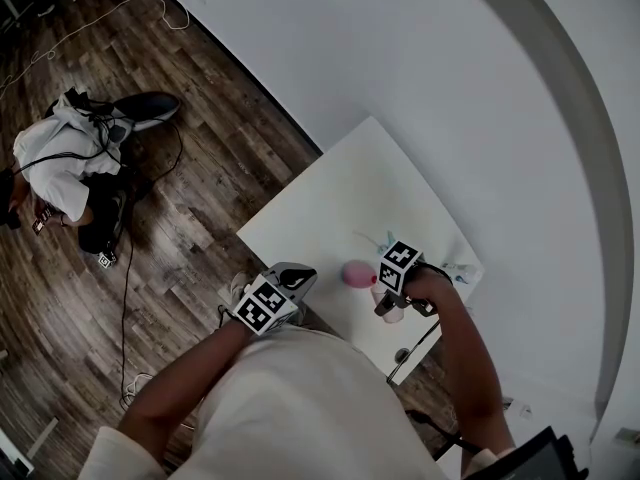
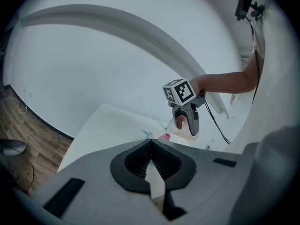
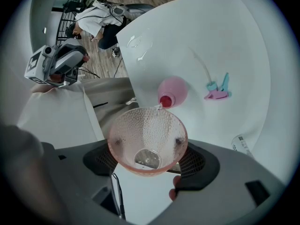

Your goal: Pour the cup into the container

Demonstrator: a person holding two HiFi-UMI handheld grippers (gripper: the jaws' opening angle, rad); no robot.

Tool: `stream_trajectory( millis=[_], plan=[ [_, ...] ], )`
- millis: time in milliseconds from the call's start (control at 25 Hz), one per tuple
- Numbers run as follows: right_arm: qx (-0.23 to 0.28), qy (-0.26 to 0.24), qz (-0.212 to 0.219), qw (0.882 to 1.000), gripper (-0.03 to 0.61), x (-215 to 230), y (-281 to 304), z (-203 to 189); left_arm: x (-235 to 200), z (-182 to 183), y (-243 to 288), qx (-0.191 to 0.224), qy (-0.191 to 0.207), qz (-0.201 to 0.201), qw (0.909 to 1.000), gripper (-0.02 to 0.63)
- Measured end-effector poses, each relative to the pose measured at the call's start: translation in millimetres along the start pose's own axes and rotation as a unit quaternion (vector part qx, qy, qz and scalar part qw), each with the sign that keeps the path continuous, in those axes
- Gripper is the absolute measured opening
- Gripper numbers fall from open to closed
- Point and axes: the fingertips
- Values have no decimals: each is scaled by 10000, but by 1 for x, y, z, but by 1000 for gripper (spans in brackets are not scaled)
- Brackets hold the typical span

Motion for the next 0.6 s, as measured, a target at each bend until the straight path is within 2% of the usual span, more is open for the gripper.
stream_trajectory(
  millis=[600],
  plan=[
    [-220,-41,38,9997,377,0,3,-1,1,-6,-4,-8,15,20,10000,11]
  ],
)
Point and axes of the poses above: the fingertips, and each gripper's own axes: y forward along the fingers, x to its right, z out of its top, and after that the axes turned 5 degrees about -y, right-handed
